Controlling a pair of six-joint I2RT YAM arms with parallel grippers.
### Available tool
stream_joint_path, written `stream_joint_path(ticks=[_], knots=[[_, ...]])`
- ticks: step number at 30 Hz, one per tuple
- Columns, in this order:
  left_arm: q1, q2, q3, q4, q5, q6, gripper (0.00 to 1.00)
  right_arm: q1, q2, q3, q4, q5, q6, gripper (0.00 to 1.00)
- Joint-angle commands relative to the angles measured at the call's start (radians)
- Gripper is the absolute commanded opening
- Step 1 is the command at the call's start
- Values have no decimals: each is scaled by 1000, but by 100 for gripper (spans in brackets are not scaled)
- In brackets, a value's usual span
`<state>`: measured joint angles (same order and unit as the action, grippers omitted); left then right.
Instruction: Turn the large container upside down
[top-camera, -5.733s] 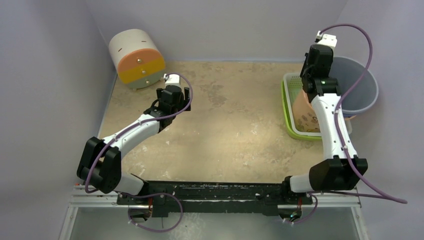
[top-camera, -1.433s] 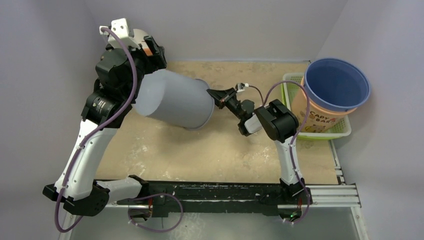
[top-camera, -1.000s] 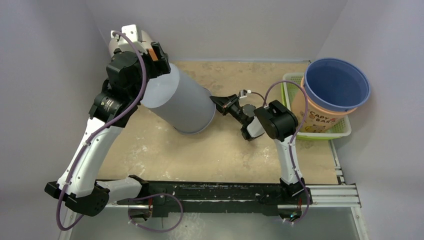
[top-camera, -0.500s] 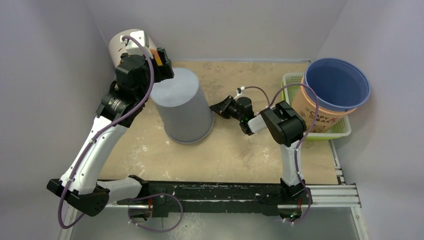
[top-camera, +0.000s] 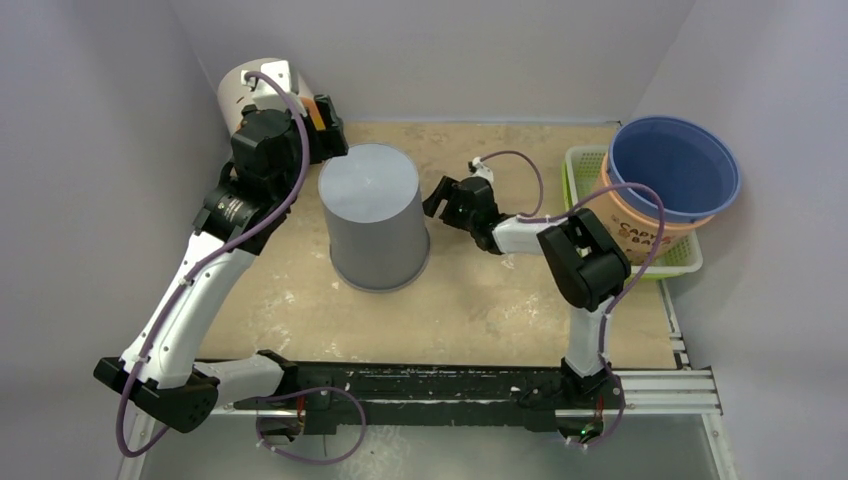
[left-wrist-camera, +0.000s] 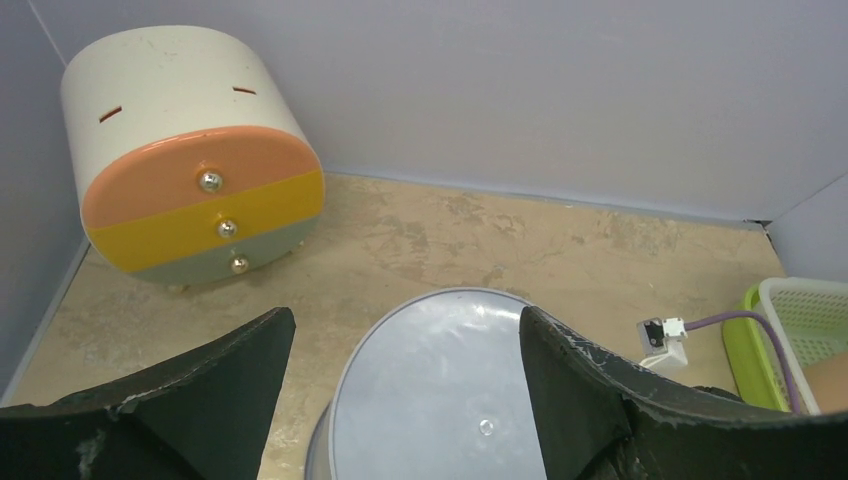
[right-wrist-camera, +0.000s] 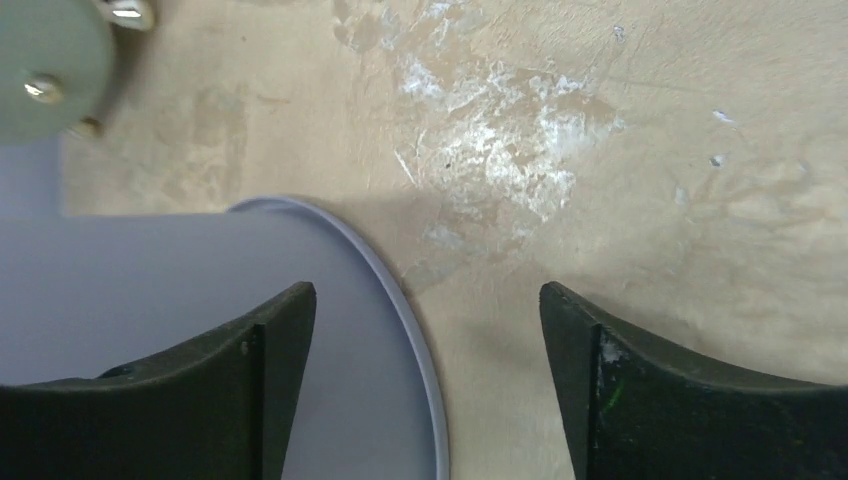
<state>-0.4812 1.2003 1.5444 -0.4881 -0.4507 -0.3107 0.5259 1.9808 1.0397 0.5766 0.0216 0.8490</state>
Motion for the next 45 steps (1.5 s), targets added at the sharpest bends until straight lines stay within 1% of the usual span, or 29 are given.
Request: stream_joint_path(ticks=[1,3,8,12,16,19,22,26,28,33,35,39,45], knots=[[-7,8,44,16,-5,35,80,101,-134,61,-339,334,-135,88],[-7,26,67,-3,12,39,81,127,-188,59,-408,392,-159,93],[-7,71,116,-36,108,37,82,147,-313,-2,-541,443,-168,94],[-7,66,87,-24,141,33,82,161,-403,-62,-628,486,-151,98],[-7,59,51,-16,168,33,82,208,-419,-90,-658,489,-156,98],[-7,58,45,-14,178,37,82,235,-366,-80,-612,453,-181,98],[-7,54,38,-10,197,47,83,241,-254,12,-569,433,-208,98],[-7,28,-7,46,325,61,83,244,-104,156,-512,429,-268,98],[-7,24,-15,55,362,53,83,247,-38,230,-500,410,-304,97],[-7,5,-43,78,415,43,83,272,73,380,-422,324,-411,95],[-7,-11,-64,99,426,38,83,283,117,445,-400,286,-424,95],[-7,-15,-65,94,423,28,83,295,221,596,-382,155,-414,94],[-7,-33,-71,82,408,25,83,353,360,860,-416,15,-399,93]])
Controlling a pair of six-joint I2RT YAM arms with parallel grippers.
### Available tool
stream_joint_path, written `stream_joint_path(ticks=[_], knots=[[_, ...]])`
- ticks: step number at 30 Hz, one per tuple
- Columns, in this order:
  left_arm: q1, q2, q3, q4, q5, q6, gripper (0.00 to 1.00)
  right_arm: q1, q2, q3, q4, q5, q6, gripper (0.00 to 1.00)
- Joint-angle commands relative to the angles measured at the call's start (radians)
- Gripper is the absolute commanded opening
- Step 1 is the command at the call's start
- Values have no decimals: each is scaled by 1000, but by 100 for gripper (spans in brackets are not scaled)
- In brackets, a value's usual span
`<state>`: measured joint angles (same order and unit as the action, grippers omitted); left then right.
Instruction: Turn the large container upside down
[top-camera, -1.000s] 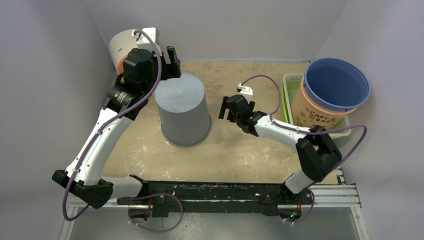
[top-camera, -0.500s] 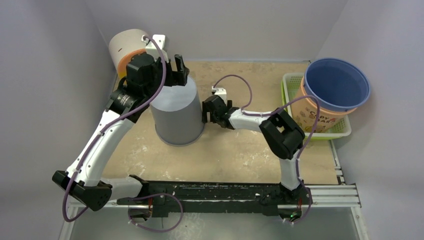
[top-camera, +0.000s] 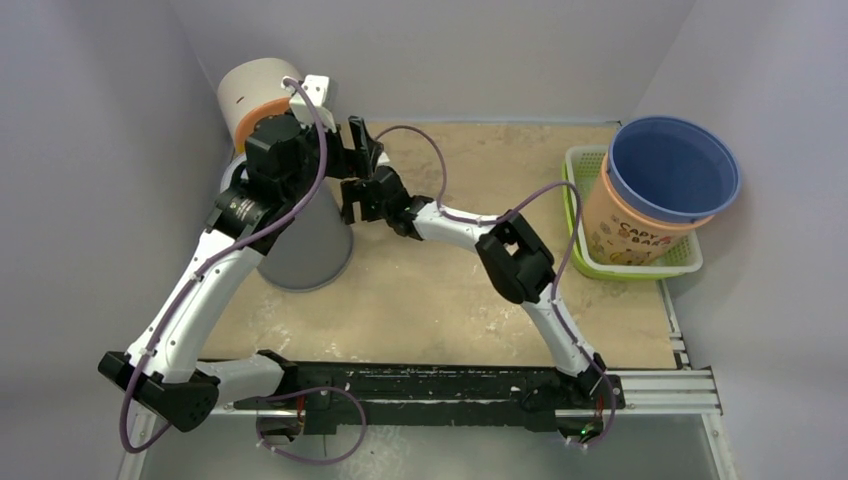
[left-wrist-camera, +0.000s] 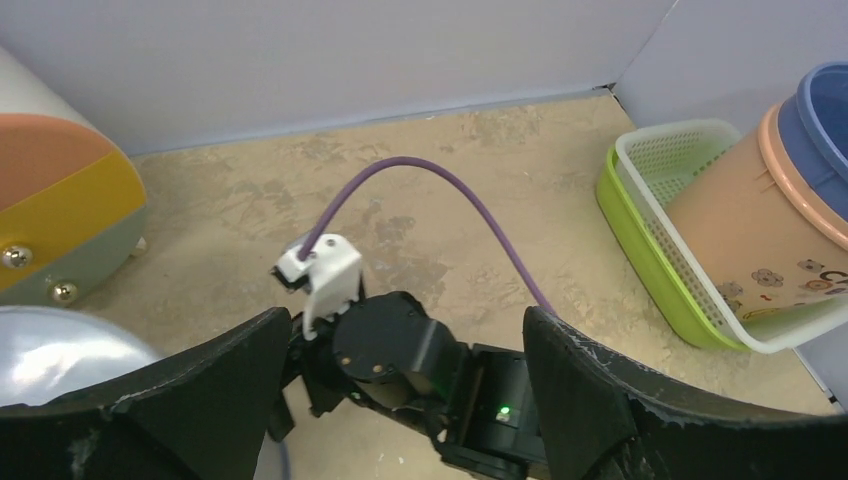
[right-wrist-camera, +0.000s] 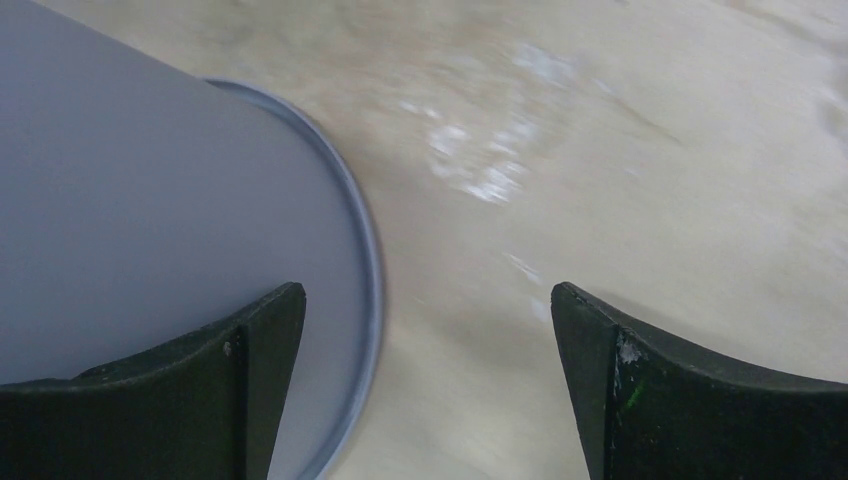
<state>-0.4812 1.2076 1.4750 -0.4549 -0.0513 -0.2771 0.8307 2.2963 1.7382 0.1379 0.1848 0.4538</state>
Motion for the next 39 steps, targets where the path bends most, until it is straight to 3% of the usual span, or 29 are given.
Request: stream_joint_path(ticks=[1,6,9,11,15,21,27,33,39], knots=[[-7,-45,-6,48,2,-6,83,59,67,200,17,-168,-2,93],[-7,-57,-25,41,-34,7,83,91,159,328,36,-286,48,93],[-7,-57,-50,43,-53,9,83,95,166,327,107,-370,87,93],[-7,-52,-74,47,-74,5,83,96,145,301,108,-340,88,93],[-7,-33,-111,44,-112,-6,83,72,47,153,108,-241,73,96],[-7,-15,-127,-50,-171,-34,83,-37,-132,-197,179,-134,155,97],[-7,-16,-239,-115,-204,-59,83,-144,-332,-494,204,-31,174,97],[-7,8,-352,-203,-207,-136,83,-162,-448,-591,103,113,85,100],[-5,-6,-497,-131,-364,-241,83,-205,-571,-694,86,154,71,100]])
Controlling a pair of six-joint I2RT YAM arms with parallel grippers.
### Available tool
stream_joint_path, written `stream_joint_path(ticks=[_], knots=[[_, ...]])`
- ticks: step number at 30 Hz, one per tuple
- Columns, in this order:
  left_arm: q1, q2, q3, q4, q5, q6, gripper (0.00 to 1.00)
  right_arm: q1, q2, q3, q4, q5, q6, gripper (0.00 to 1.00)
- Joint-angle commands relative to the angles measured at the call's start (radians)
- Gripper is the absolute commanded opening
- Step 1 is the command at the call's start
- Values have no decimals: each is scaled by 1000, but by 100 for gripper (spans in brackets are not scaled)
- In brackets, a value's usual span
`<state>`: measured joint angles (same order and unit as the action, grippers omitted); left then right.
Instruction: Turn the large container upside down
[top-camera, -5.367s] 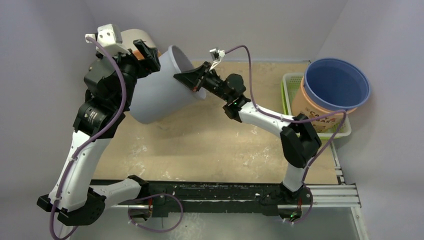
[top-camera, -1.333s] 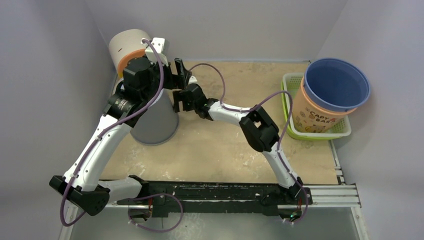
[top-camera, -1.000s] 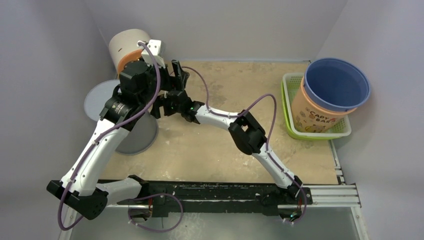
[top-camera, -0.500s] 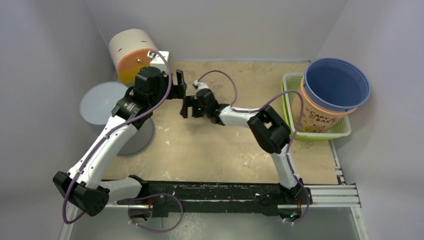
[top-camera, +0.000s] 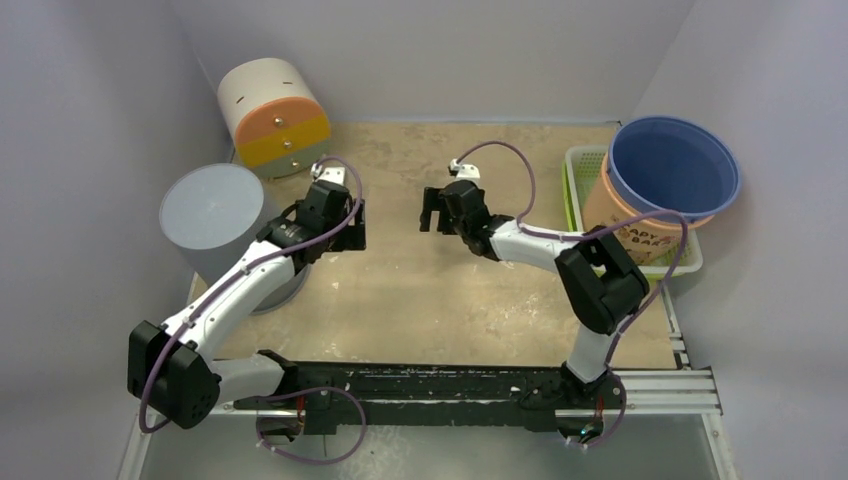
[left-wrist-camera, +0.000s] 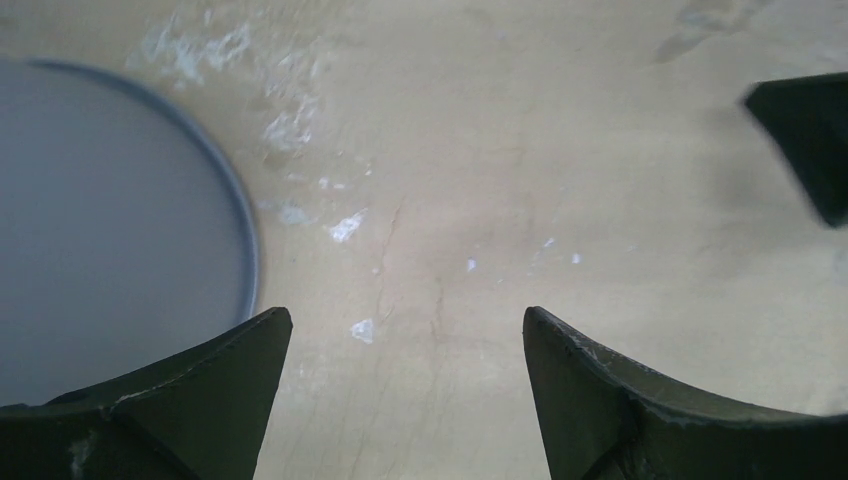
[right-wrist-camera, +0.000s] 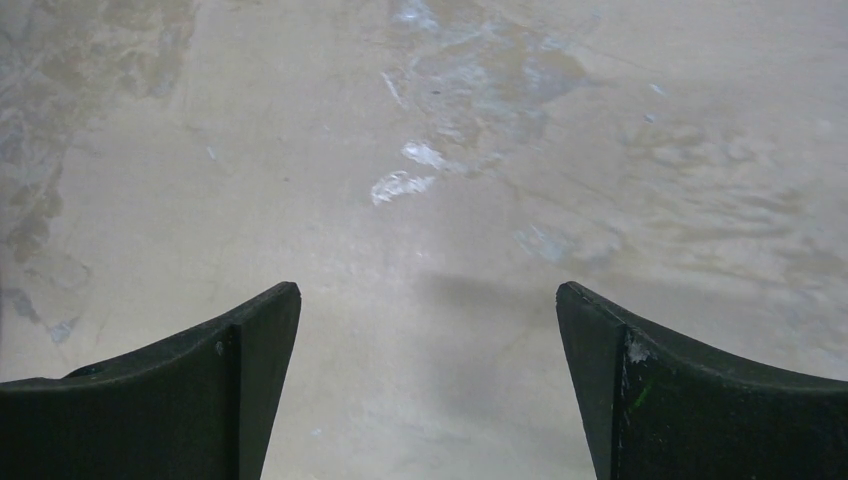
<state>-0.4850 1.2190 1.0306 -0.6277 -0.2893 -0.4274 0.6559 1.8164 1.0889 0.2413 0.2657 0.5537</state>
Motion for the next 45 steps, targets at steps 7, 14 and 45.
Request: stream_joint_path(ticks=[7,14,45], knots=[[39,10,-139,166,-215,-151,84,-71,-252,-18,-131,165,-117,100],[122,54,-115,187,-229,-142,84,-73,-411,77,-257,210,-201,100],[-64,194,5,446,30,-70,86,-332,-556,419,-685,634,-296,91]])
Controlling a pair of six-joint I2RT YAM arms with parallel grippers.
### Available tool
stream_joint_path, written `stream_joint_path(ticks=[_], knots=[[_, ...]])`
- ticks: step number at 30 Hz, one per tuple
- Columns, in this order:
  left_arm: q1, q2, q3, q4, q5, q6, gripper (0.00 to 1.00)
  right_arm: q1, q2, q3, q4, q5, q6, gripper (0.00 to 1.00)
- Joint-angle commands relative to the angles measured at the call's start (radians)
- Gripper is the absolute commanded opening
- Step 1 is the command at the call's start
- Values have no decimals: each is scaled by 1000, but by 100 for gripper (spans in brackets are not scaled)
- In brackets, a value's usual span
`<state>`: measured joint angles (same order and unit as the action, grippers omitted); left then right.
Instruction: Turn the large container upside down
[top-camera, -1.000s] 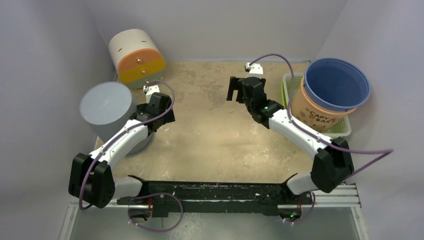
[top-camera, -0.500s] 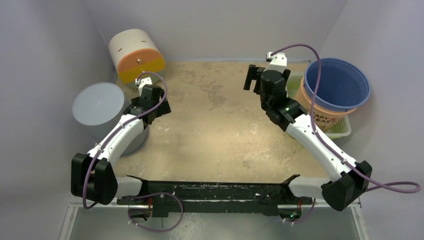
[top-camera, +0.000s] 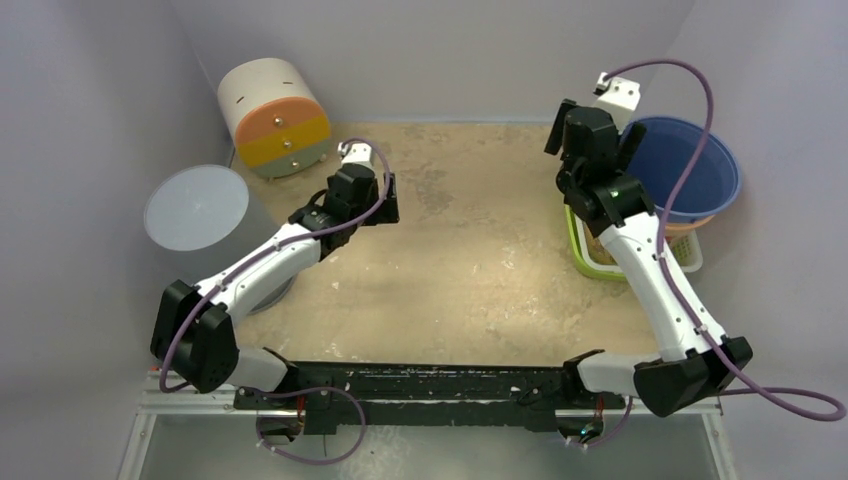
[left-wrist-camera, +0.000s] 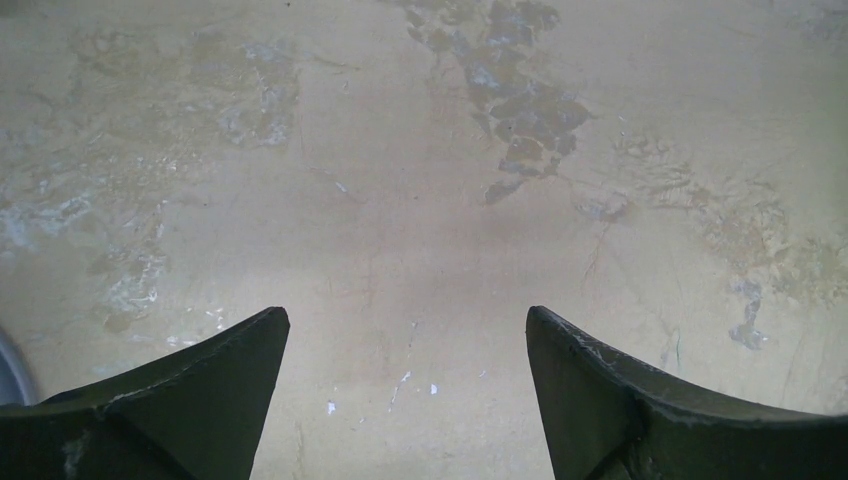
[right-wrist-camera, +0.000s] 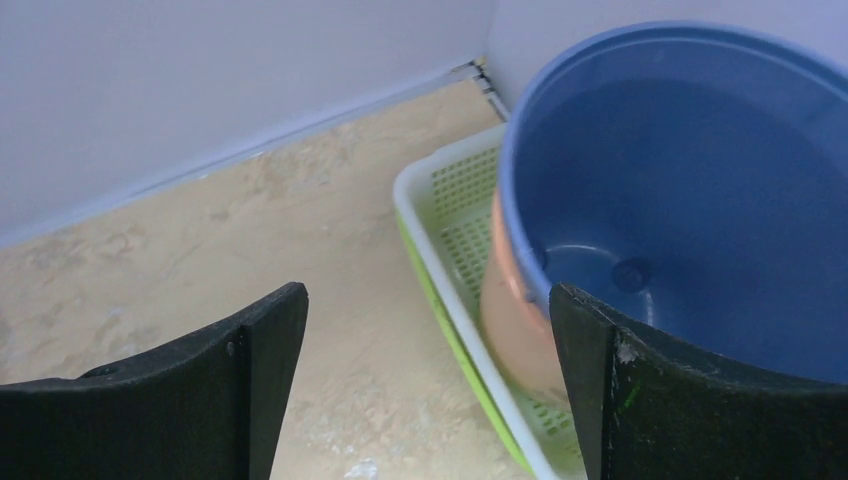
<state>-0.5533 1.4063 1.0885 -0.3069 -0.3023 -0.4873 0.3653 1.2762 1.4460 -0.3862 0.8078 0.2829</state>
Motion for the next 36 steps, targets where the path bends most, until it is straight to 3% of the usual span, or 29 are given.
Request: stream_joint_path(ticks=[1,8,20,23,29,31,33,36], knots=[[4,8,-65,136,55,-12,86,-55,-13,68,-64,98,-29,91],[-34,-7,-129,192,72,-23,86,-213,32,95,-109,-16,-33,78],[-90,-53,-152,199,27,-17,86,-318,59,45,-93,-200,-64,76],[-97,-54,-157,195,19,-14,86,-350,65,11,-73,-239,-68,70],[-108,-55,-158,180,-5,-7,86,-366,90,-43,-34,-305,-60,66],[-111,-52,-158,178,-10,-4,86,-367,93,-47,-20,-312,-61,53],[-114,-46,-158,178,-11,-3,86,-368,97,-39,-20,-305,-60,29],[-116,-39,-157,178,-12,-5,86,-367,96,-18,-28,-288,-57,19]])
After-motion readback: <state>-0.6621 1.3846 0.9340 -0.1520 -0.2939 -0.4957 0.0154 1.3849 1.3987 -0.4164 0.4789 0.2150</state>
